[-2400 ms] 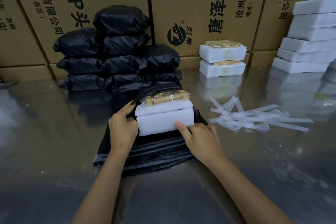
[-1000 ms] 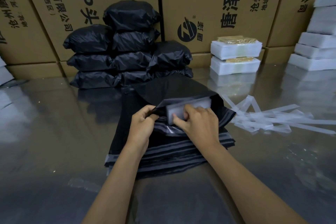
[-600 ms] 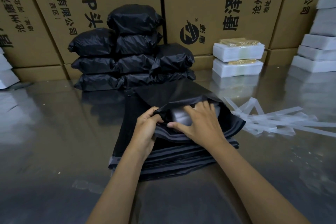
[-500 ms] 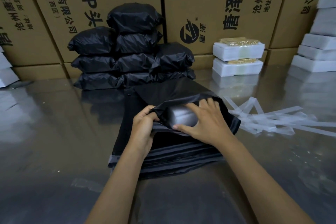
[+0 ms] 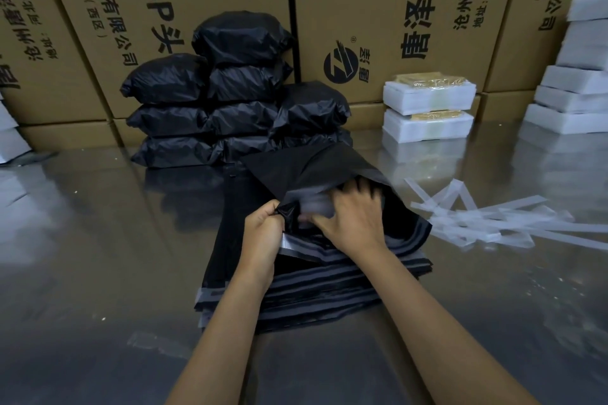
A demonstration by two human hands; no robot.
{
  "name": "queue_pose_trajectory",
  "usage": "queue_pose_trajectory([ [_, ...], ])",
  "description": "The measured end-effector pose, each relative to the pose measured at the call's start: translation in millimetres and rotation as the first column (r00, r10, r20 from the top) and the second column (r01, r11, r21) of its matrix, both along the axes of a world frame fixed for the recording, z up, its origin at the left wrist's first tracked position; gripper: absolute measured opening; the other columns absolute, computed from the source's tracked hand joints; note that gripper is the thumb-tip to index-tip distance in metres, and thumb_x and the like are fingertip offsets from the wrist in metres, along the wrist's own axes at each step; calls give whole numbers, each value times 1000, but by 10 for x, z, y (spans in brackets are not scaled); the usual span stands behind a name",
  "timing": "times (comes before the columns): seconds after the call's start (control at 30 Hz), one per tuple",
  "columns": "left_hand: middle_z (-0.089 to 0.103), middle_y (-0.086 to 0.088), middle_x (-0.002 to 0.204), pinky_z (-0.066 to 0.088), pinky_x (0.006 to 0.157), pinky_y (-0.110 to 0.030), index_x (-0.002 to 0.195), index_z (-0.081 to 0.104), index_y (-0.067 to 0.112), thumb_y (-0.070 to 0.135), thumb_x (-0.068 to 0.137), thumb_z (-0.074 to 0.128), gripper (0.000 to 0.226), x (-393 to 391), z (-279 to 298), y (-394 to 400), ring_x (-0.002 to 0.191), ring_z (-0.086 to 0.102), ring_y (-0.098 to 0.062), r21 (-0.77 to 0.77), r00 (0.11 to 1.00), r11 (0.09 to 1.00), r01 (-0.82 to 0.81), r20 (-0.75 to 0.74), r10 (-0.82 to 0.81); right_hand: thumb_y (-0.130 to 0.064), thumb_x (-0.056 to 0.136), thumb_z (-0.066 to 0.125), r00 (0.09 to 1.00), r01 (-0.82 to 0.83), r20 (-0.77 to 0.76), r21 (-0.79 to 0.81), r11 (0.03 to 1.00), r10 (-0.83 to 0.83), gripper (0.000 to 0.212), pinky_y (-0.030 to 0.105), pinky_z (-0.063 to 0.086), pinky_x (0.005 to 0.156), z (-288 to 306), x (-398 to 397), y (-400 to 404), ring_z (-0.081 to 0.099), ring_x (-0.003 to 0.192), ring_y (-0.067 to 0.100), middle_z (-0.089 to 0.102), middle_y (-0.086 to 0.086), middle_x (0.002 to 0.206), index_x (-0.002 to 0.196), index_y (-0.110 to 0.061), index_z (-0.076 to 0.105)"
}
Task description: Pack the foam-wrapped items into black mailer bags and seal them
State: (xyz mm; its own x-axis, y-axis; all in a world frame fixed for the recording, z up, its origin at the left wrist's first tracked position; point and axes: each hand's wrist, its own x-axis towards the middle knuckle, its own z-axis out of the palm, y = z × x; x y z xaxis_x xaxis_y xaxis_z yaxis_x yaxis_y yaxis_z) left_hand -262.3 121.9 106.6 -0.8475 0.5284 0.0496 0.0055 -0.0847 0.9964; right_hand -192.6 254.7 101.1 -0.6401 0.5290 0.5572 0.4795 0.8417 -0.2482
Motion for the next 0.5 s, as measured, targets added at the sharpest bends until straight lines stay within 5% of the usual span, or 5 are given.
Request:
queue_pose_trajectory([
  [0.1,60,-14,81,45,76,-38,87,59,-9,-10,82,37,22,-56,-17,-16,77,55,-27,0,999,999,-42,21,42,-71,73,71,997,-15,-76,-109,994,7,84,38,31,109,-84,-100,10,48,130,30,60,10,135,134,-14,61],
  [0.27,45,-7,76,32,70,-38,67,47,7,-11,71,38,20,-122,31,-67,73,40,-24,44,999,998,-52,-9,53,-70,62,80,976,22,-211,-176,984,-60,88,44,32,109,-117,-106,12,51,126,33,64,10,128,127,-13,65],
  [0.37,39,-5,69,29,67,-38,58,39,17,-12,70,39,31,-117,61,-110,69,35,-23,39,993,994,-105,-42,107,-68,68,77,988,12,-148,-172,985,-38,78,46,23,110,-117,-82,72,47,131,31,63,7,132,128,-20,65],
  [0.43,41,1,60,31,61,-33,60,38,18,-8,76,43,31,-48,68,-126,60,38,-16,-18,958,982,-191,-221,182,-66,77,71,996,-15,-88,-181,983,-1,72,44,21,110,-118,-43,115,44,132,28,61,5,135,132,-21,62],
  [0.5,51,10,72,37,61,-33,75,46,25,4,79,52,22,104,107,-115,67,44,-11,-132,767,915,-381,-597,234,-62,83,67,999,-18,-50,-159,987,10,73,47,19,113,-115,-9,117,40,136,26,55,4,141,140,-19,54],
])
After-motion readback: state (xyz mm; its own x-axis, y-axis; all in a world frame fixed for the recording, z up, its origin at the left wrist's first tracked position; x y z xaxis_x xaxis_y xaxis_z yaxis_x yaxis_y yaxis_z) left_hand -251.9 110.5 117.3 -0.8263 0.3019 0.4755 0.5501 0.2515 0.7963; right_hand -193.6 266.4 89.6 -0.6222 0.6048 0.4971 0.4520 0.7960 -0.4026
